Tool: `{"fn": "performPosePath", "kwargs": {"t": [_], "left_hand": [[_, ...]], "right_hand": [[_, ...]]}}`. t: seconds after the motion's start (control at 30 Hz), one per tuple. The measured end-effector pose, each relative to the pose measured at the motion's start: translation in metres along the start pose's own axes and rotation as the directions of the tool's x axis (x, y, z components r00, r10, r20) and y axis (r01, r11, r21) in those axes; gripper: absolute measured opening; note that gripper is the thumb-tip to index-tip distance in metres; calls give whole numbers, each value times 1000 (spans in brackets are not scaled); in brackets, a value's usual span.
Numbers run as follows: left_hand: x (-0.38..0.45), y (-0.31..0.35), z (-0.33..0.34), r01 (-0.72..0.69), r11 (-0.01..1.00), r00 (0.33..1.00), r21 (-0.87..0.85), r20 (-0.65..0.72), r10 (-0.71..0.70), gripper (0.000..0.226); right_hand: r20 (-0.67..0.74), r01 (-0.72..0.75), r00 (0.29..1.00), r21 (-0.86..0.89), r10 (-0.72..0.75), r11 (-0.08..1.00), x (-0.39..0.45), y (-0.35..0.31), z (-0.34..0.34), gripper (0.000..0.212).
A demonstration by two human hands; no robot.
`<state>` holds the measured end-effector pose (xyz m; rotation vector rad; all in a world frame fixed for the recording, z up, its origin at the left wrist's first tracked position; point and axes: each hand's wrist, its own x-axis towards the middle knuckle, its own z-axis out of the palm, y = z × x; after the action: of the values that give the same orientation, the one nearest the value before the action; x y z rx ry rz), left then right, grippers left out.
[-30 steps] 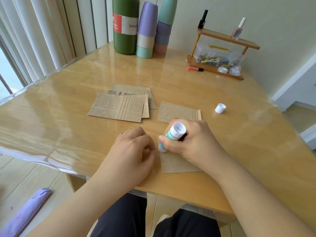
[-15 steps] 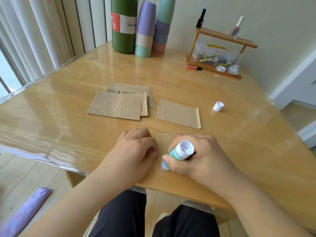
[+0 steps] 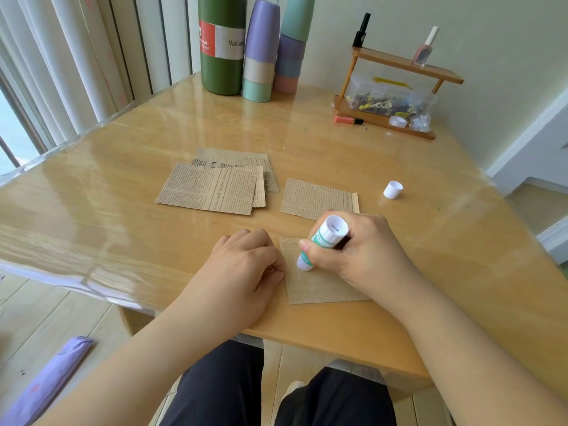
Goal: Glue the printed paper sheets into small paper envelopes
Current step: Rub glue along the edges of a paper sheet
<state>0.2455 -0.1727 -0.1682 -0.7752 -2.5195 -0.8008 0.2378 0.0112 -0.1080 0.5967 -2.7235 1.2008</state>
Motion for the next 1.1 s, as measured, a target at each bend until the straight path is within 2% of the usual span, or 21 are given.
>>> {"fn": "performPosePath", "kwargs": {"t": [0.23, 0.47, 0.77, 0.97, 1.1], "left_hand": [[1, -1, 1, -6, 1000, 1000, -5, 9, 6, 19], [1, -1, 1, -5, 1000, 1000, -18, -3, 5, 23], [2, 0, 0, -16, 999, 1000, -31, -17, 16, 21], [1, 0, 0, -14, 999, 1000, -42, -6, 14, 22], [2, 0, -1, -16, 999, 1000, -46, 4, 16, 22]], "right_hand": [[-5, 25, 1000, 0, -25, 1000, -11, 1, -3, 35], [5, 49, 999, -2, -49, 999, -35, -1, -8, 27], [11, -47, 999, 44, 47, 998, -21, -1, -11, 25], [-39, -23, 999, 7, 24, 1000, -10, 4, -11, 28], [-30, -37, 999, 43, 38, 998, -18, 2, -13, 23]]}}
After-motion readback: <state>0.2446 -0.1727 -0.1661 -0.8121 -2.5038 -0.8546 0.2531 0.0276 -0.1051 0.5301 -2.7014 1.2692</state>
